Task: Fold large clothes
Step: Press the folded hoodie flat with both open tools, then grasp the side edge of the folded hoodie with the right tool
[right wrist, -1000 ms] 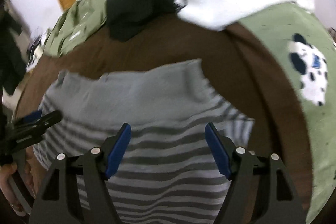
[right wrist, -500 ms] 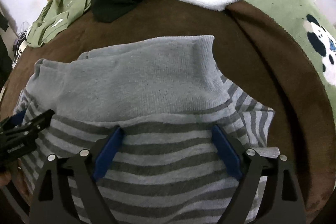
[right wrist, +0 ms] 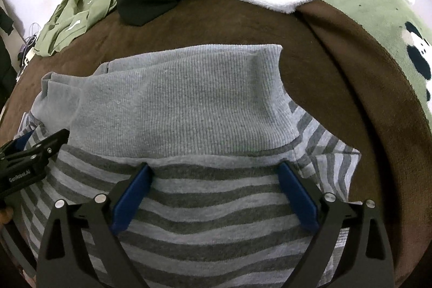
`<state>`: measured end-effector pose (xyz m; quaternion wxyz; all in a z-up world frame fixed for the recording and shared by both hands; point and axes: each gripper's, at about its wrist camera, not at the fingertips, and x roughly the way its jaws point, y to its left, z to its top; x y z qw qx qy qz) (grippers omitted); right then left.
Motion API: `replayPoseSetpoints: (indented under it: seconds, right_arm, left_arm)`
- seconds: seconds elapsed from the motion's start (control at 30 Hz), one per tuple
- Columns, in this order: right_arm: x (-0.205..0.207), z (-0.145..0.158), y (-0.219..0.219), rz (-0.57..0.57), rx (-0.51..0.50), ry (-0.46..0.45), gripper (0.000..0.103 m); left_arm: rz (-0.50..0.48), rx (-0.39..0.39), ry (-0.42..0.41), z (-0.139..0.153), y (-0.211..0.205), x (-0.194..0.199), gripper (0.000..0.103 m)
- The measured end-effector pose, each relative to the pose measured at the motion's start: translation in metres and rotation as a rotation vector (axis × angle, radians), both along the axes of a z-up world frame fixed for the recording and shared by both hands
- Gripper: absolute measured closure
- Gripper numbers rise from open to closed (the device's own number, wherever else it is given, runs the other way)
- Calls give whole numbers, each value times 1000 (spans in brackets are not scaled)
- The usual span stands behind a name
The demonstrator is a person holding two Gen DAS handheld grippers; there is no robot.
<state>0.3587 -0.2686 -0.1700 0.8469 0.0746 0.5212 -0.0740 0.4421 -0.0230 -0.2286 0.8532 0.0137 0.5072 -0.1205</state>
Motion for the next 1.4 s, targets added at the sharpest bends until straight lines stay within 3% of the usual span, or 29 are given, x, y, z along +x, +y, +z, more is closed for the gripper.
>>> replayPoseSetpoints:
  seconds: [0.17, 0.37, 0.6, 0.83, 1.1, 1.23, 1.4]
  right_arm:
    - [-2, 9, -3, 6, 32, 4, 12]
    - [-31, 43, -5, -15, 52, -50, 12]
    - [-76, 68, 6, -23, 0, -80, 12]
    - [-113, 53, 13, -11, -8, -35, 12]
    - [-134, 43, 18, -2, -14, 2, 12]
    - [-143, 39, 13, -47, 66, -8, 12]
    - [-173, 27, -17, -218, 380, -91, 12]
  left_arm:
    - [-6, 4, 14, 7, 1, -1, 6]
    - [-12, -50, 21, 31, 13, -16, 7]
    - [-46, -13, -43, 56, 20, -44, 7]
    - [-95, 46, -46, 51, 4, -69, 7]
    - [-64, 31, -10, 27, 3, -70, 6]
    - [-77, 57, -10, 19, -1, -72, 6]
    - [-63, 76, -15, 16, -5, -72, 5]
